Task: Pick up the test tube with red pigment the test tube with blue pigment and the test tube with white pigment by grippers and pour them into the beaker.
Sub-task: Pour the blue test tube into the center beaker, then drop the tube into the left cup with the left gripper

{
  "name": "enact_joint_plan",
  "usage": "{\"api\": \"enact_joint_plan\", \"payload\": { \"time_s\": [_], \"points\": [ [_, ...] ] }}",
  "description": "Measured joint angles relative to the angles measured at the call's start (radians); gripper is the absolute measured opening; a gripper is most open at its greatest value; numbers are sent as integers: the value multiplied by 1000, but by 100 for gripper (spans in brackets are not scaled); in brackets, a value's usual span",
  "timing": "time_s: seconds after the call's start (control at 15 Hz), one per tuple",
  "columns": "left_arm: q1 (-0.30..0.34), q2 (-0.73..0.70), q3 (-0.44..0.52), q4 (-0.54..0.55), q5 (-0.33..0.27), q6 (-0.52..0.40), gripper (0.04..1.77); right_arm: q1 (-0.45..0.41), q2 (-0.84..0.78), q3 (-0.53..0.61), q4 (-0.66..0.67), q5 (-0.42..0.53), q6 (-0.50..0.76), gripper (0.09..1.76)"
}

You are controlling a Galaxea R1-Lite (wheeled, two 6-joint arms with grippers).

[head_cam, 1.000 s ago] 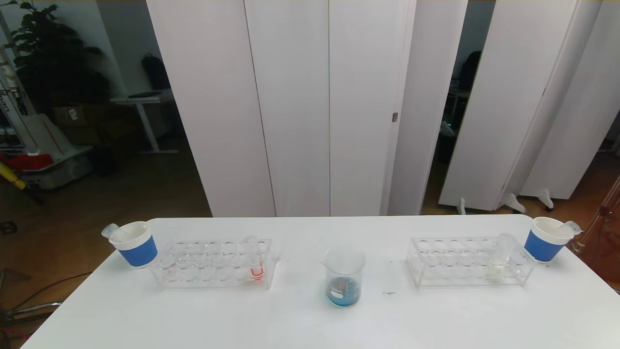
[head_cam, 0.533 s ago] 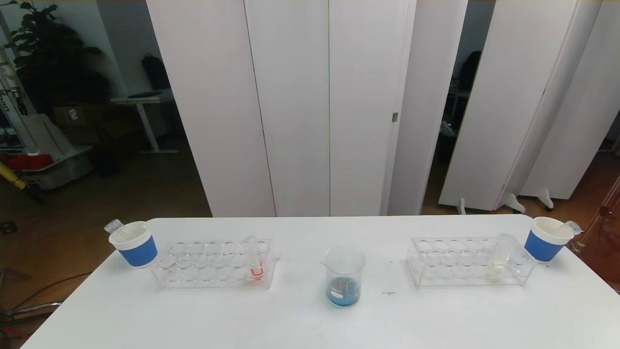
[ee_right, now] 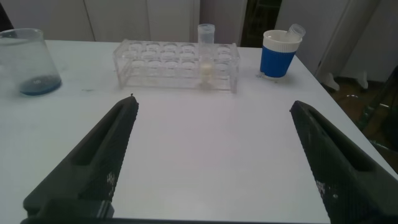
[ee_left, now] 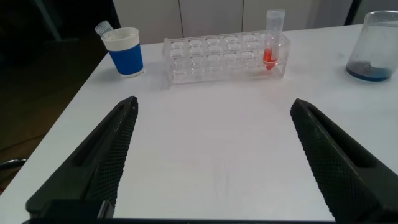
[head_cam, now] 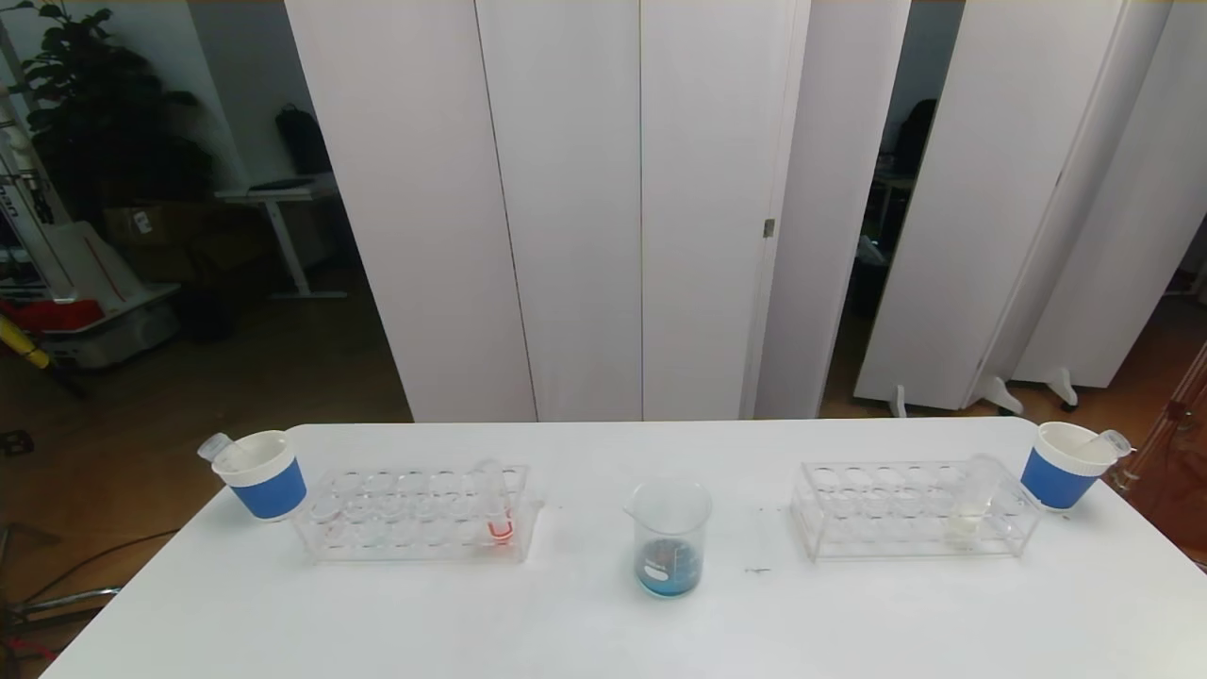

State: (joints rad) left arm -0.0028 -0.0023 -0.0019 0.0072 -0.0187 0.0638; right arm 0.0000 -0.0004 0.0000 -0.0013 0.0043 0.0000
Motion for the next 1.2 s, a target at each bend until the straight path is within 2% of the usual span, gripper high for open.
{"api": "enact_joint_plan", "payload": {
  "time_s": [1.2],
  "points": [
    [1, 0, 0, 5, 11, -2, 175, 0, 0, 0, 0, 0, 0, 175]
  ]
}}
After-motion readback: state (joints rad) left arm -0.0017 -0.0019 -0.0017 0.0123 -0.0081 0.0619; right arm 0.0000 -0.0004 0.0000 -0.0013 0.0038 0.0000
